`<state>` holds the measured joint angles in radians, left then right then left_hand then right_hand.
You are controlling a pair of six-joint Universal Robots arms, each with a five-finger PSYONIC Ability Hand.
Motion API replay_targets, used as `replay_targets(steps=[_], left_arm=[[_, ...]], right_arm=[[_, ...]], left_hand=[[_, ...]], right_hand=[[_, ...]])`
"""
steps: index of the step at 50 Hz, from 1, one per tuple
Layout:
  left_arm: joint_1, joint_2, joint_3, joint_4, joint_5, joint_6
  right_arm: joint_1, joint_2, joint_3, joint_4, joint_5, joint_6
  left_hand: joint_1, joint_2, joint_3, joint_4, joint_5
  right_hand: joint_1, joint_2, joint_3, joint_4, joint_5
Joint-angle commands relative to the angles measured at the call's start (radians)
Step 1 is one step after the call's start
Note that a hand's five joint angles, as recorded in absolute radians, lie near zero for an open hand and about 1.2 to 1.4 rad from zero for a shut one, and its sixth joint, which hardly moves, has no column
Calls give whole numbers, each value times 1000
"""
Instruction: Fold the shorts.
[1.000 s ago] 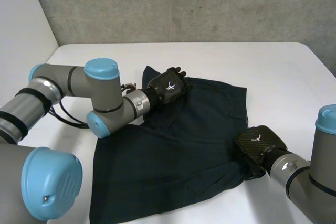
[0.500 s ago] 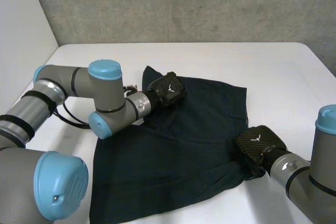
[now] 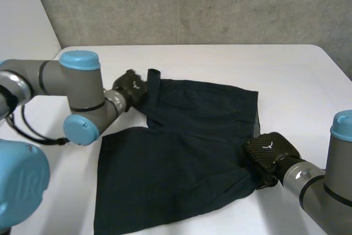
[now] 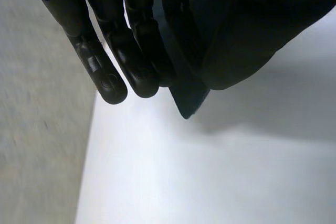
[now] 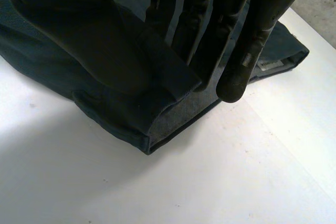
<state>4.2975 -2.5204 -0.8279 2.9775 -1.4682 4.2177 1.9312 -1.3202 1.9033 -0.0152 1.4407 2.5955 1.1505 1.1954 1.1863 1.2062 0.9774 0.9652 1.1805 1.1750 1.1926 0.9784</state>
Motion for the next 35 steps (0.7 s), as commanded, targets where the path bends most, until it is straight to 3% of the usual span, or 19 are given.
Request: replay_targets(steps=[1,12,14,15,16,19,25,30,35], left_arm=[[21,64,-160,-14,-100,-21],[13,107,-175,-12,-138,-218],[14,123,-172,-14,-138,-254],[13,143,-175,-14,-138,-292],[13,153,-178,-14,-138,-309],[13,205,-198,-14,-127,-385],[25,325,-295,-15,-127,-525],[37,523,-530,-15,-121,-681],[28,699,-782,-14,-106,-760]], right_arm=[[0,-1,0,3,0,0],[2,-7,3,3,3,1],[2,-7,3,3,3,2],[0,-7,3,3,3,2],[0,-8,3,3,4,2],[0,-10,3,-2,4,3],[2,-11,-3,-5,3,44],[3,-11,-32,-6,-2,158],[3,-8,-73,-17,-5,256]], left_hand=[[246,201,210,190,244],[205,161,170,150,204],[-64,-108,-99,-119,-65],[-423,-467,-458,-478,-424],[-580,-625,-616,-636,-582],[-865,-910,-901,-921,-867],[-864,-909,-899,-919,-865],[-805,-850,-841,-861,-806],[-764,-809,-800,-819,-765]], right_hand=[[431,216,221,204,243],[431,216,221,204,243],[431,216,221,204,243],[431,216,221,204,243],[431,216,221,204,243],[431,216,221,204,243],[431,216,221,204,243],[431,216,221,204,243],[431,216,221,204,243]])
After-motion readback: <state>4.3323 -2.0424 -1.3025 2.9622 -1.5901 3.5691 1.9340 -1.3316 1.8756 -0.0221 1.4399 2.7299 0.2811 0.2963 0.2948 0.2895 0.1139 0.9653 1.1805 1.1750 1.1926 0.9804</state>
